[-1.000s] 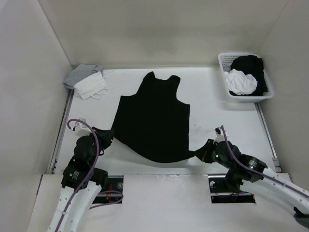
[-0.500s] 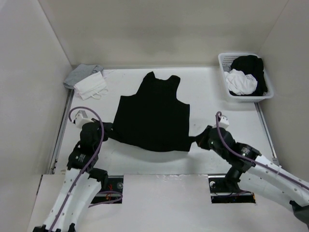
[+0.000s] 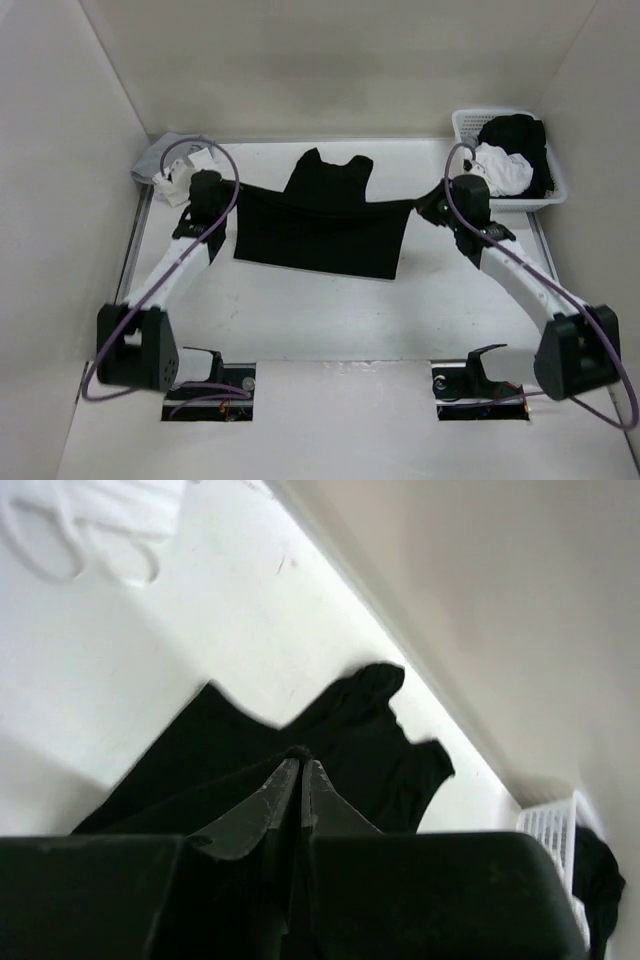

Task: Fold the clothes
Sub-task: Fold the tank top

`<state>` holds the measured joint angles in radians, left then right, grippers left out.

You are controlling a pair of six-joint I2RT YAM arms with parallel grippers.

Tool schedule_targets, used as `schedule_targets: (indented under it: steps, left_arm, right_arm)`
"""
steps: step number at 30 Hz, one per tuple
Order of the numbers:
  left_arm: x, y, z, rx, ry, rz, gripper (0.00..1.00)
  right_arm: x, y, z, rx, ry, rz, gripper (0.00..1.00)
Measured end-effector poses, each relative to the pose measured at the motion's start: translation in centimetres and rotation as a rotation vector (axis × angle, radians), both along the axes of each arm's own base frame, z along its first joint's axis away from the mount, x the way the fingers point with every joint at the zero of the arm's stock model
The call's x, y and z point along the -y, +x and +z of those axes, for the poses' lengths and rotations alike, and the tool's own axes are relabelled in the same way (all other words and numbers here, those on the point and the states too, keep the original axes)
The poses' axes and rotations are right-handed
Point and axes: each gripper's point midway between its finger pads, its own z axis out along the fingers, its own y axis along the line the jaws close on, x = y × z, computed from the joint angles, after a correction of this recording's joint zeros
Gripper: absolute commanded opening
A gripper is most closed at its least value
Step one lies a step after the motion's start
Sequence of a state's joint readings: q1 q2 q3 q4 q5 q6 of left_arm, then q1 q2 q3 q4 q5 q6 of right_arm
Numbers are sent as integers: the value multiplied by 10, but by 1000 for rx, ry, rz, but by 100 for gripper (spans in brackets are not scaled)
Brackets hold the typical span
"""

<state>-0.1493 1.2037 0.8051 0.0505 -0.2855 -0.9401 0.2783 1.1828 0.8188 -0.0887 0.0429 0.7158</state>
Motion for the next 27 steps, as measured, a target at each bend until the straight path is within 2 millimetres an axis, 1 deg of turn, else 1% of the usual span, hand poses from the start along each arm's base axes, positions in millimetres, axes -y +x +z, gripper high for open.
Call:
schedule_targets:
  steps: [3, 6, 8, 10, 12, 13, 14, 15, 16, 17, 18, 19, 20, 21, 22, 23, 24, 26, 27]
  left_arm:
    - [6, 54, 0, 12, 8, 2, 2]
    - [11, 107, -5, 19, 20, 1, 3]
    - [15, 141, -14, 19, 26, -6, 3]
    - [16, 170, -25, 14, 32, -9, 4]
    - [18, 196, -38, 7, 35, -13, 5]
    - [20, 208, -45, 6, 37, -17, 8]
    - [20, 217, -50, 4, 39, -17, 14]
    - [20, 227, -56, 3, 41, -17, 21]
    - [20, 235, -62, 3, 41, -18, 30]
    - [21, 240, -67, 0, 43, -20, 37]
    - [20, 243, -73, -6, 43, -25, 41]
    - [20, 243, -75, -12, 41, -33, 44]
    - [20, 242, -79, -22, 39, -39, 44]
    - [19, 240, -79, -18, 40, -45, 44]
    - [20, 235, -78, -11, 40, -54, 44]
    - [20, 224, -78, -13, 45, -61, 43]
    - [19, 212, -79, -23, 49, -67, 43]
    - [23, 175, -78, -36, 61, -85, 42]
    - [27, 155, -74, -35, 66, -97, 42]
  right_arm:
    - [2, 48, 7, 17, 13, -9, 0]
    - [4, 94, 10, 30, 19, -15, 0]
    - [7, 126, 9, 37, 20, -18, 0]
    - [10, 153, 4, 35, 22, -23, 0]
    - [13, 178, -5, 28, 22, -28, 0]
    - [14, 190, -10, 25, 23, -32, 1]
    - [15, 202, -16, 21, 23, -36, 3]
    - [15, 212, -22, 17, 25, -39, 10]
    - [15, 222, -28, 13, 30, -42, 21]
    - [14, 230, -34, 7, 35, -46, 32]
    - [14, 237, -39, 5, 39, -50, 40]
    - [13, 240, -44, -1, 41, -51, 46]
    - [13, 239, -48, -13, 43, -51, 49]
    - [12, 237, -51, -21, 42, -50, 50]
    - [11, 234, -50, -20, 41, -49, 50]
    - [11, 230, -48, -16, 39, -50, 50]
    - [10, 222, -48, -18, 34, -53, 47]
    - [7, 195, -46, -23, 18, -49, 29]
    - [3, 177, -46, -26, 13, -41, 15]
